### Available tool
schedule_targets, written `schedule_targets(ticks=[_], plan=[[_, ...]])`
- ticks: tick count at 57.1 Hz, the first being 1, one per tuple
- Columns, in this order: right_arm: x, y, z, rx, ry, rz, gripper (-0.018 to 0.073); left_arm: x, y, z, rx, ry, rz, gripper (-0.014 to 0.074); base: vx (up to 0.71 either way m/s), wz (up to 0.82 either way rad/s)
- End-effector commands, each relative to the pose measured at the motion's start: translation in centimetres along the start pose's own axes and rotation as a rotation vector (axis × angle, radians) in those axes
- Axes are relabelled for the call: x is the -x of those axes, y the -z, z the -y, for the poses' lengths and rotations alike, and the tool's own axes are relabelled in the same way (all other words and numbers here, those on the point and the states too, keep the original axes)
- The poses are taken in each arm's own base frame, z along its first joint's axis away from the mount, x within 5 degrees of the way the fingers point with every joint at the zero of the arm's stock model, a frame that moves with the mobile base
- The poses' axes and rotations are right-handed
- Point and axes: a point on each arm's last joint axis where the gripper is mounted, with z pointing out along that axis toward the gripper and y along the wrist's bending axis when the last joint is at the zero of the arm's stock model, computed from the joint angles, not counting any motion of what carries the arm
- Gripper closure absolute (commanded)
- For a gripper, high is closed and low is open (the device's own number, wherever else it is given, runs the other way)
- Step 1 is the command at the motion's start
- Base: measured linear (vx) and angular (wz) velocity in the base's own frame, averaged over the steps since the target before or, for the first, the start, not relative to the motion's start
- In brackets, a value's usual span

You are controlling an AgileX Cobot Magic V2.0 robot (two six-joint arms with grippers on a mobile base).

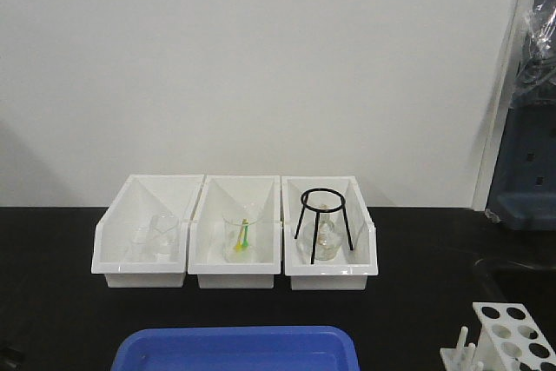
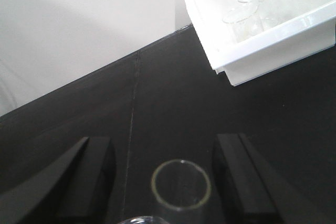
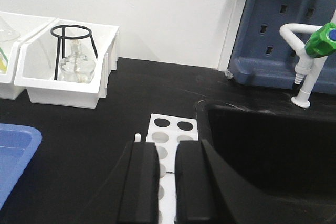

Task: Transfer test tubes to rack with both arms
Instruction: 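Lift the test tube straight up out of the beaker with the left gripper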

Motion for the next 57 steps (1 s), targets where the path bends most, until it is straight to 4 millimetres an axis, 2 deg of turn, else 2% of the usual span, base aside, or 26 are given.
schedule_targets(ticks=[1, 45, 52, 57], plan=[[1.9, 0.1, 0.2, -0.006, 0.003, 0.11, 0.0349, 1.9, 0.1, -0.9, 0.064, 0.03, 0.118, 0.0146, 0.0, 0.0], [1.9, 0.1, 0.2, -0.007, 0.007, 0.112, 0.0342, 1.7, 0.1, -0.8, 0.049, 0.049, 0.089, 0.053, 0.0, 0.0], [1.9, 0.1, 0.2, -0.007, 0.007, 0.112, 0.034, 1.8, 0.4, -1.5, 0.106, 0.102, 0.08, 0.059, 0.0, 0.0], [1.9, 0.1, 0.2, -0.007, 0.007, 0.114, 0.0338, 2.2, 0.8, -2.1, 0.153, 0.146, 0.082, 0.0603, 0.0, 0.0]])
